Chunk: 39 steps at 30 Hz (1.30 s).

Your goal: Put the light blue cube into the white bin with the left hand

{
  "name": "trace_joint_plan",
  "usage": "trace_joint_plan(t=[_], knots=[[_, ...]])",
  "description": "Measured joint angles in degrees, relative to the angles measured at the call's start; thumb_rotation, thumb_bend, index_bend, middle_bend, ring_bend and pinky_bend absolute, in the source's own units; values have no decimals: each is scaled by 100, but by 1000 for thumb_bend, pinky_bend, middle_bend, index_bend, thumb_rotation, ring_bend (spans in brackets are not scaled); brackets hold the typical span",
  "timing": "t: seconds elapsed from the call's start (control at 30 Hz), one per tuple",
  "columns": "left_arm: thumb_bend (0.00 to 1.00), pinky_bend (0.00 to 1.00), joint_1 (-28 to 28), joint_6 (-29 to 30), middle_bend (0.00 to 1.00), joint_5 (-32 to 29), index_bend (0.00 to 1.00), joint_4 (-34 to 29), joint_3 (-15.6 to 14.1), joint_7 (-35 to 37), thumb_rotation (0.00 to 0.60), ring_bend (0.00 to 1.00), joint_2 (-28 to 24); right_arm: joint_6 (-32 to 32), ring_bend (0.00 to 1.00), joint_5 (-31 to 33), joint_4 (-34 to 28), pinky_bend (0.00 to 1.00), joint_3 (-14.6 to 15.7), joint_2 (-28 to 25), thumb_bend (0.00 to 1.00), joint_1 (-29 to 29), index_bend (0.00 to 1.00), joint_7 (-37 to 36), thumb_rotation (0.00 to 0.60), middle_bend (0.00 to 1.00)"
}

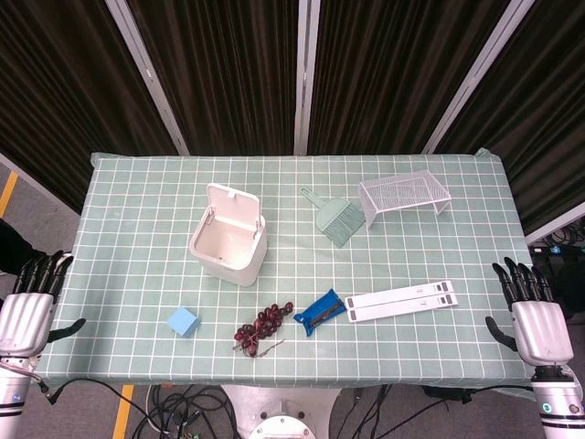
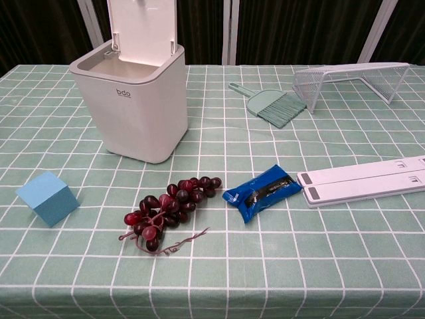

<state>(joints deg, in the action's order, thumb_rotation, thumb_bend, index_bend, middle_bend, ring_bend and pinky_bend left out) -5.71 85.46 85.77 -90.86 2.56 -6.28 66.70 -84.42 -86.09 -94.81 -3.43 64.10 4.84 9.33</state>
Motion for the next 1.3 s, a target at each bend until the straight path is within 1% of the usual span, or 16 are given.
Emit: trace_joint_plan(t=[0.33,0.43,0.6,0.7,0.97,1.17,1.3], knots=[[0,20,-39,-31,0,144,0,-59,-42,180,600,0,-28,-74,0,69,-32,0,-68,-87,198,-24,0,-18,600,0],[0,21,-89,-85,0,294,0,-81,-95,245,600,0,-39,-103,0,116,-42,0,-107,-117,197,-32,0,-34,600,0],[0,33,-277,-294,0,765,0,-149,-263,248,600,0,-41,-121,0,161,10,0,-139,-170,199,-40,0,-27,600,0],[0,34,-477,-546,0,1035,0,-221,-342,142,600,0,-23,-122,0,222,27,0,-171,-223,201,-46,0,-63,600,0],[0,60,-1131,-1523,0,1286,0,-450,-433,-154,600,0,120,-193,0,256,40,0,-248,-338,204,-64,0,-262,600,0],[0,60,-1594,-2173,0,1277,0,-493,-438,-174,600,0,343,-194,0,289,91,0,-273,-353,208,-67,0,-348,600,0],[0,60,-1770,-2437,0,1252,0,-420,-506,-224,600,0,461,-179,0,309,131,0,-285,-346,211,-58,0,-382,600,0]])
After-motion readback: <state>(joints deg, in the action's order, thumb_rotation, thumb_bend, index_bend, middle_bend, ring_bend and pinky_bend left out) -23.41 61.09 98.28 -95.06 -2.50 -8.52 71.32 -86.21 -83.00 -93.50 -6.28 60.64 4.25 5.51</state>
